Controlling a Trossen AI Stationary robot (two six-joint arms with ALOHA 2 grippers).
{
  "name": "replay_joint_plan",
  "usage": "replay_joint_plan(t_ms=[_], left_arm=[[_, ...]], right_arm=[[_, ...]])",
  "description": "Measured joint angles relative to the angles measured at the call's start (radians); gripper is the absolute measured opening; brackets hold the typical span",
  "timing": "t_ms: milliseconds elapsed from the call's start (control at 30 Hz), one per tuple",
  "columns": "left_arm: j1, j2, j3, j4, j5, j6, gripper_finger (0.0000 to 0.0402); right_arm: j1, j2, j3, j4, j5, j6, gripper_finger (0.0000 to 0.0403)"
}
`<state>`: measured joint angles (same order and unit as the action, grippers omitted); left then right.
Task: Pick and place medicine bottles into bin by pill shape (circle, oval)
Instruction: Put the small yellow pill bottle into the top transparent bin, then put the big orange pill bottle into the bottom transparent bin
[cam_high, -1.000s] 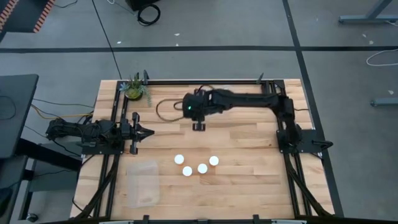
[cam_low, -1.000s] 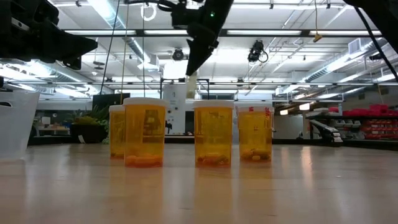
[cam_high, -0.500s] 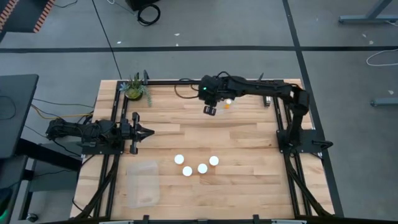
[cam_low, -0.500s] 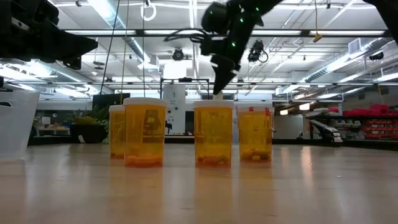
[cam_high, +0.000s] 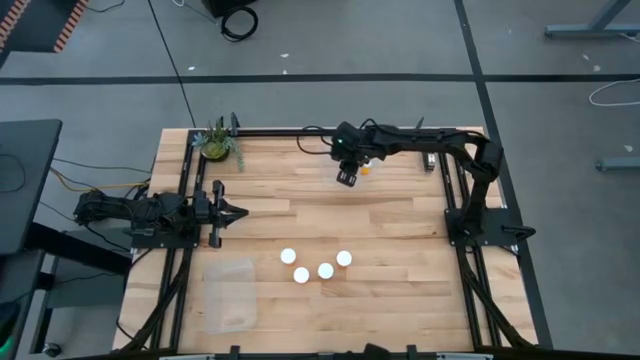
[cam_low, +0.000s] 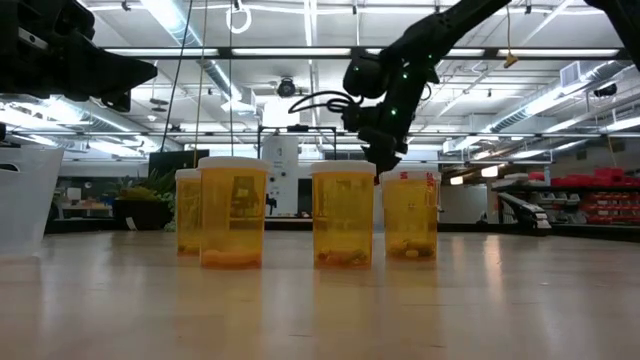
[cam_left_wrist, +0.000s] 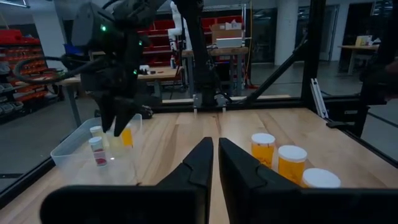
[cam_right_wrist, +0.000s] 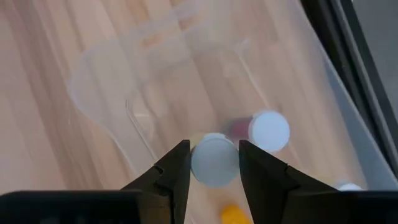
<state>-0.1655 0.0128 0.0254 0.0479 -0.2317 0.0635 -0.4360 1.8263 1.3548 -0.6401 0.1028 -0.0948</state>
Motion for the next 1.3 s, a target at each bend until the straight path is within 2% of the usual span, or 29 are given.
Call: replay_joint_plan(t_ms=[367,567,800,1067,1300], left_arm=[[0.0,0.0,0.0,0.0,0.0,0.0,0.0028],[0.0,0.0,0.0,0.0,0.0,0.0,0.0036],[0.0,0.0,0.0,0.0,0.0,0.0,0.0027],[0.0,0.0,0.0,-0.001,0.0,0.0,0.0033],[0.0,0.0,0.0,-0.001,0.0,0.0,0.0031]], right_arm=[[-0.009,0.0,-0.071,0.044,0.001,0.0,0.0137],[-0.009,0.0,-0.072,0.045,0.0,0.006,0.0159],[-0.014,0.0,-0.072,0.045,0.0,0.012,0.0188],[-0.014,-0.002,-0.011,-0.005,0.0,-0.001,0.0206],[-0.009,-0.023,0.096,-0.172,0.0,-0.011,0.0213]])
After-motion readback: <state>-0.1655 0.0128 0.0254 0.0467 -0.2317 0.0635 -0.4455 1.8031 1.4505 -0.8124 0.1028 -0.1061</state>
